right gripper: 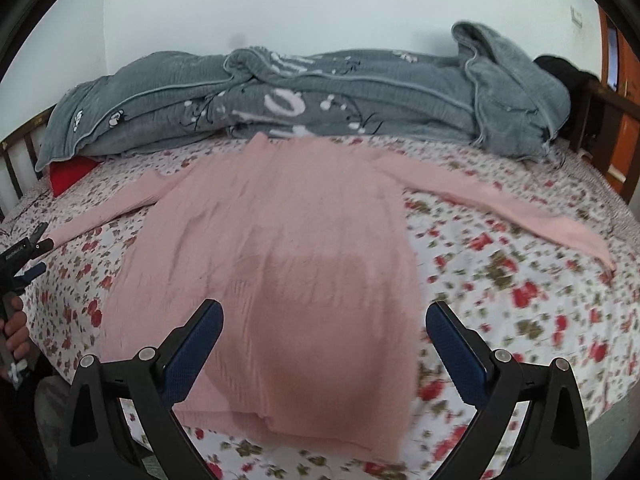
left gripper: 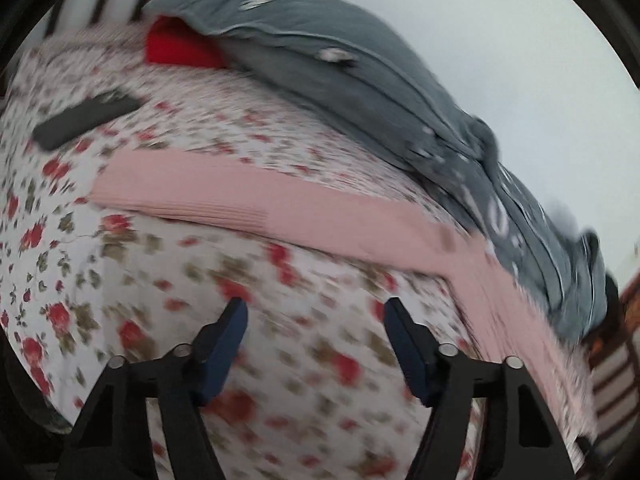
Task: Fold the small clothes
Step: 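Grasp the pink sweater's sleeve cuff with the left gripper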
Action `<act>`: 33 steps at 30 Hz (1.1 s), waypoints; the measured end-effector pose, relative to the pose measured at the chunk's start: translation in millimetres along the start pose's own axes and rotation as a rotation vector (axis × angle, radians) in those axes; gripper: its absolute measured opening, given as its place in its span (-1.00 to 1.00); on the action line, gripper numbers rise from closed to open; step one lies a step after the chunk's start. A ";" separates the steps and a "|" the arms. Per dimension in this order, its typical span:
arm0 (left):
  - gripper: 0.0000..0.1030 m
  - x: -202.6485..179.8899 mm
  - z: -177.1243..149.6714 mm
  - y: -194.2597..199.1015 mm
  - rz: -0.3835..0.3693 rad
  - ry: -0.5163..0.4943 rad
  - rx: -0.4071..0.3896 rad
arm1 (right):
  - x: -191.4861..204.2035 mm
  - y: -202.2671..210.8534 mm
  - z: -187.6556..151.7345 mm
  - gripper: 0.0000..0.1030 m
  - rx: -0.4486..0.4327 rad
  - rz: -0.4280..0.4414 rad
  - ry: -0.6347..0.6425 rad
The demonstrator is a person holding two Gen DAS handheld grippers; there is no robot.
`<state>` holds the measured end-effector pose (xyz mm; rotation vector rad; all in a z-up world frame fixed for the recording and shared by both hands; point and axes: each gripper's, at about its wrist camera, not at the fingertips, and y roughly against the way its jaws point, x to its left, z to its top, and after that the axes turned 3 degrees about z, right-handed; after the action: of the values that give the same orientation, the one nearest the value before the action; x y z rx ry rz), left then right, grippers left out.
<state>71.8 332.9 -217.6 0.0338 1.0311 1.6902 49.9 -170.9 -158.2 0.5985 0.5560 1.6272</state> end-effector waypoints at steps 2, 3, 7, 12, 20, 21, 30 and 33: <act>0.13 17.3 4.3 -10.6 0.008 0.058 0.028 | 3.6 -5.4 -1.7 0.94 0.013 -0.004 -0.001; -0.06 29.9 6.5 -16.3 -0.003 0.096 0.038 | 6.2 -6.8 -2.4 0.94 0.016 -0.014 0.008; -0.32 60.9 17.7 -25.5 -0.072 0.185 0.010 | 11.8 -5.7 -2.2 0.94 -0.015 -0.036 0.045; -0.53 88.6 44.8 -40.4 -0.086 0.293 0.008 | 7.6 -9.5 7.0 0.94 -0.029 -0.030 0.054; -0.63 91.0 75.4 -42.1 0.074 0.257 -0.031 | -18.8 -34.9 37.7 0.94 -0.070 -0.038 0.027; -0.63 85.0 78.8 -41.8 0.118 0.228 -0.035 | -22.4 -39.9 45.8 0.94 -0.083 -0.035 0.030; -0.85 -24.4 94.4 -21.2 0.285 -0.061 -0.176 | -59.5 -65.9 86.4 0.94 -0.190 0.028 -0.012; -0.85 -88.7 91.3 -20.7 0.283 -0.176 -0.208 | -83.7 -68.7 74.4 0.94 -0.197 0.050 -0.056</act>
<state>168.5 318.1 -133.6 0.1976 0.7404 2.0050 159.5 -243.2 -153.6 0.5130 0.3371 1.6842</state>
